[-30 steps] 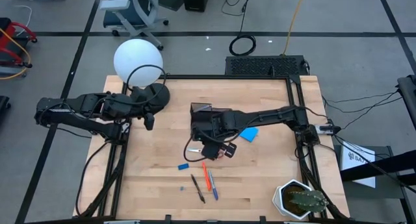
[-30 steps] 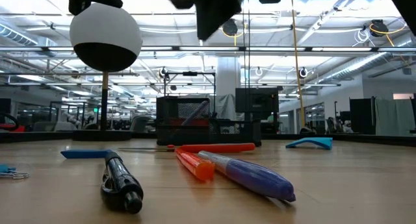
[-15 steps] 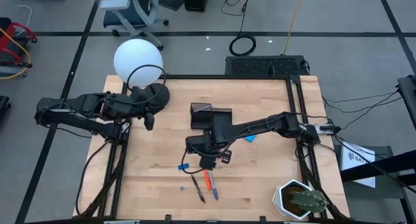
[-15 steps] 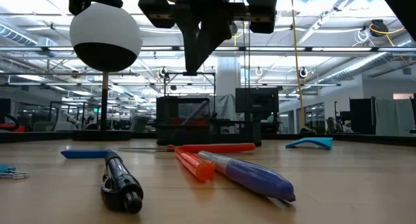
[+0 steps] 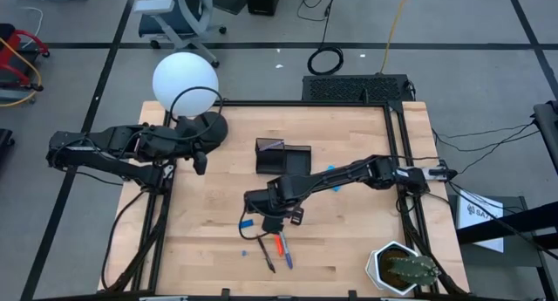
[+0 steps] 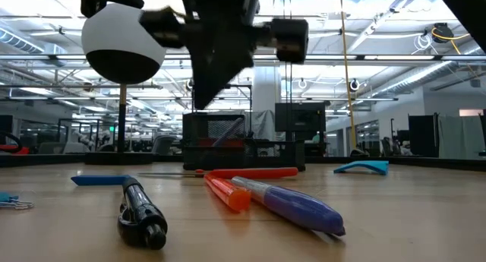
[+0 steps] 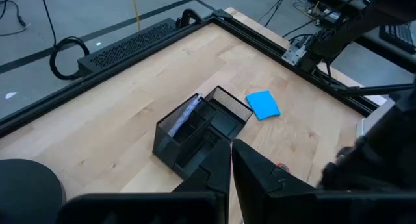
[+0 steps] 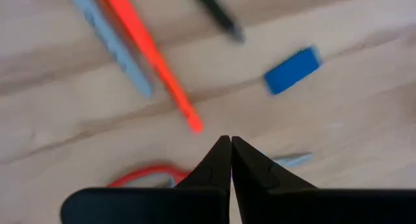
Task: Pick and place office supplies into organizer
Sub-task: Put the orange pen into the black desk organizer
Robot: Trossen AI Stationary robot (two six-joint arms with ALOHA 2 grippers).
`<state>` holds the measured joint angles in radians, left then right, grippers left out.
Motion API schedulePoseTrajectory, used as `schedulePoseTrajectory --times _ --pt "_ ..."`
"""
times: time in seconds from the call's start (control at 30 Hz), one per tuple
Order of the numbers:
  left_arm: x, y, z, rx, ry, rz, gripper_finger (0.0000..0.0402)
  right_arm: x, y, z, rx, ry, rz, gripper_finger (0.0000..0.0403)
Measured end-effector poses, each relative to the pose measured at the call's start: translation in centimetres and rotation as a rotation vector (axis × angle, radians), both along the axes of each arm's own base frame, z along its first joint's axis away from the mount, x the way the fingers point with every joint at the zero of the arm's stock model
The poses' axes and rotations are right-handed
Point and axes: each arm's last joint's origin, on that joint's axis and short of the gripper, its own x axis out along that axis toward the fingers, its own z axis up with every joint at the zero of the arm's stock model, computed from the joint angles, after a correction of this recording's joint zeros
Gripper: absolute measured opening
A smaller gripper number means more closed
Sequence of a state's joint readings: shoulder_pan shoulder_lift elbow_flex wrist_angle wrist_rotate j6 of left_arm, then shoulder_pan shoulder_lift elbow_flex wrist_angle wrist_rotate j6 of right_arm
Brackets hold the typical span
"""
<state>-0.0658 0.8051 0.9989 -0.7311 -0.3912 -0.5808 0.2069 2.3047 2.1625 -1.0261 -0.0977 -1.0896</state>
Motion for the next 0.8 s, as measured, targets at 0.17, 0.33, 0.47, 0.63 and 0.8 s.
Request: schedulePoseTrajectory --times 0.17,0.33,0.47,0.63,0.8 --pt "0.0 0.0 0.0 0.000 0.000 0.000 0.0021 0.0 0.8 0.1 0.081 -0.006 0.042 0.0022" --pt "0.0 0.0 0.0 0.000 0.000 0.000 0.0021 0.2 0.9 -0.6 0.090 0.019 0.007 0.0065" --pt "0.0 0.0 0.0 0.000 0.000 0.000 0.0021 0.3 0.8 -1.2 0.066 0.031 -0.037 0.0101" --pt "0.0 0.0 0.0 0.000 0.000 0.000 0.0021 0.6 0.3 -1.1 0.142 0.062 -0.476 0.0123" --pt "0.0 0.0 0.0 0.000 -0.001 0.000 0.0021 0.6 -0.1 -1.1 0.331 0.181 -1.051 0.0124"
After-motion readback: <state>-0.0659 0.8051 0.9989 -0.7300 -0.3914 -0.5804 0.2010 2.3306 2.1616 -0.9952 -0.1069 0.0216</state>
